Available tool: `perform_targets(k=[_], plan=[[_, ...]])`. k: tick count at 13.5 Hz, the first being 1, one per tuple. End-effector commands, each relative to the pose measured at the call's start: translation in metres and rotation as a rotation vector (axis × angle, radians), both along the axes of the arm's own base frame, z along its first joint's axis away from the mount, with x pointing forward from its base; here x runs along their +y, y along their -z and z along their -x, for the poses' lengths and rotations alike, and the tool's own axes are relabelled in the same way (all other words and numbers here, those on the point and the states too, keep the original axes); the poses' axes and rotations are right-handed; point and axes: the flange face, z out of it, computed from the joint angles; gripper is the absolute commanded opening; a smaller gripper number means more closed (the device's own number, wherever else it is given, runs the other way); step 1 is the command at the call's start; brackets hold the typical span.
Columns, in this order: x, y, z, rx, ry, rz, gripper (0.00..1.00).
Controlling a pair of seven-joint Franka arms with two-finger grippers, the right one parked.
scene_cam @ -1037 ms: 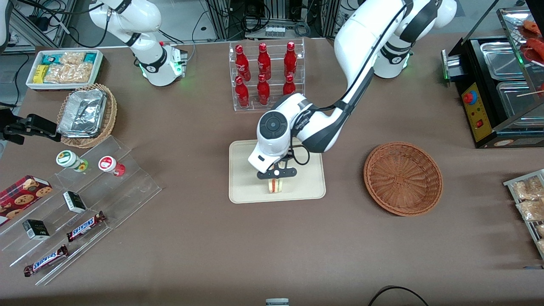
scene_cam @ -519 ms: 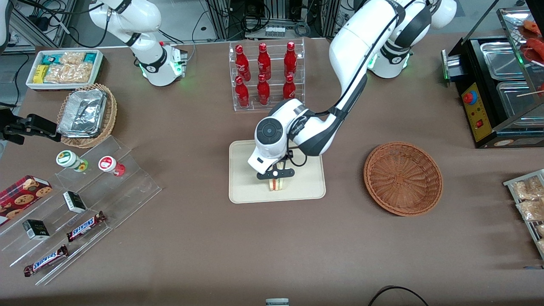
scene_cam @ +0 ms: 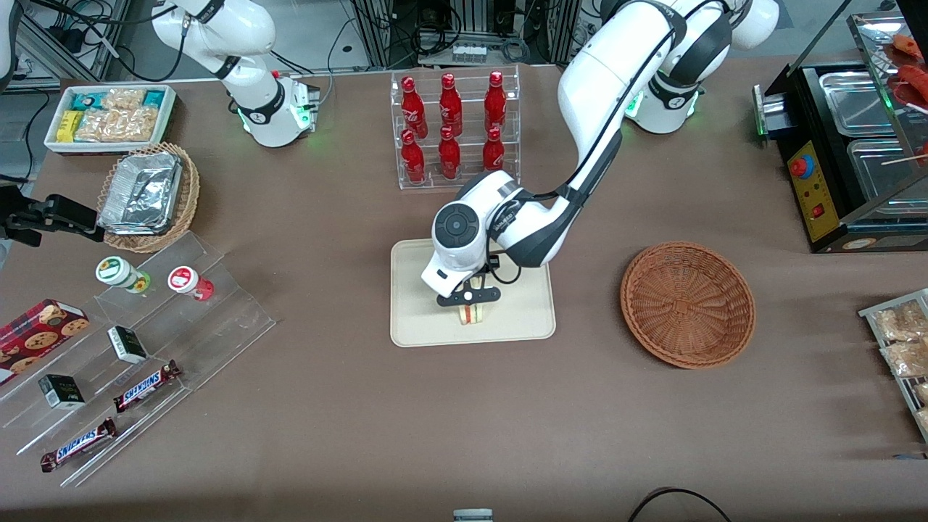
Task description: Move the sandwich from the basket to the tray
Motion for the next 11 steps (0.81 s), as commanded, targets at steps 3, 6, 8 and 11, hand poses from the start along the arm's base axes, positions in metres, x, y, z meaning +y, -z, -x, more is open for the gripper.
perform_targets(k=[3,6,8,11], plan=[[0.033,-0.132,-0.020,-0.125,-0.086,-0.037,1.00],[0.080,-0.221,-0.024,-0.163,-0.139,-0.071,1.00],[0.122,-0.273,-0.026,-0.181,-0.170,-0.091,1.00],[0.198,-0.341,-0.024,-0.157,-0.145,-0.110,1.00]])
